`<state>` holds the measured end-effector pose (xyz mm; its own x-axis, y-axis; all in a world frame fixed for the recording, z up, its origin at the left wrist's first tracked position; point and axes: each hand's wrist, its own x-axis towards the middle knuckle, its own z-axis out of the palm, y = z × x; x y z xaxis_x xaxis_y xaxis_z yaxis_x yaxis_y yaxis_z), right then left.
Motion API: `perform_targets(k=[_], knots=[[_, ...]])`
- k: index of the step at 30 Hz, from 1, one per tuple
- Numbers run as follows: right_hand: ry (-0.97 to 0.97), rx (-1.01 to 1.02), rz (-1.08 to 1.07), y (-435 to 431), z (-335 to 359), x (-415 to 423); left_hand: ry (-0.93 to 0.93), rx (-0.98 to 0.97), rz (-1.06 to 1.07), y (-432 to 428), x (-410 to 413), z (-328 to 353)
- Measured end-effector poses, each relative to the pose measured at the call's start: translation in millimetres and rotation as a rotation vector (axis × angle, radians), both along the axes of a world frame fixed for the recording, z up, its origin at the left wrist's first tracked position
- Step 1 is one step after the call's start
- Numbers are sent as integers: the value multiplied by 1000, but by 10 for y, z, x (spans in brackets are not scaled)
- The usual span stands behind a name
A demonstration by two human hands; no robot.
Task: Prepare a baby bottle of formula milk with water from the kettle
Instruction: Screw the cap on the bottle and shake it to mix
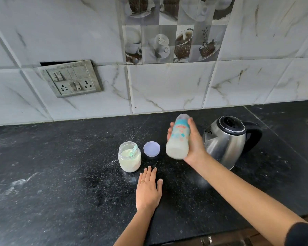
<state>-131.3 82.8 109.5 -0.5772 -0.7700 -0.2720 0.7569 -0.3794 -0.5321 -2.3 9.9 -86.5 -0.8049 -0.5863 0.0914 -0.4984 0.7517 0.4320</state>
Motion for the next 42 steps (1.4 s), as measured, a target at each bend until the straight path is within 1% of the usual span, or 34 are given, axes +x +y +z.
perform_targets(k=[2,3,4,5,7,8,9,12,13,14,18,20,23,28,36,39,42], knots=[[184,46,115,36,-70,68,-1,6,2,-2,2,-1],[289,55,142,62,-99,113,-3,5,3,-3,1,-5],[340,52,137,61,-117,111,-4,3,3,-4,-3,-8],[314,42,110,36,-112,84,-3,3,2,0,-7,-11],[141,-11,34,-21,-90,28,2,10,6,1,-11,-19],[98,-28,32,-39,-82,24,2,11,7,0,-12,-20],[110,-41,70,-41,-82,37,-1,8,4,1,-11,-18],[239,-47,210,1,-18,164,-10,-1,4,5,-17,-12],[228,-48,212,-6,7,166,-7,-3,6,8,-18,-9],[176,-41,197,-29,33,155,-3,-2,8,10,-18,-7],[-178,-22,43,-139,92,67,12,6,10,14,-11,-8],[-292,-15,19,-156,106,53,15,2,12,15,-12,-7],[-300,42,-27,-141,112,53,19,7,14,17,-13,-7],[-365,31,-76,-84,141,41,20,5,14,19,-22,-4],[-361,99,-71,-31,191,41,26,14,16,16,-27,3],[-362,94,-72,-22,171,18,34,18,17,21,-27,10],[-313,118,-56,-8,175,-13,41,15,18,26,-28,11]])
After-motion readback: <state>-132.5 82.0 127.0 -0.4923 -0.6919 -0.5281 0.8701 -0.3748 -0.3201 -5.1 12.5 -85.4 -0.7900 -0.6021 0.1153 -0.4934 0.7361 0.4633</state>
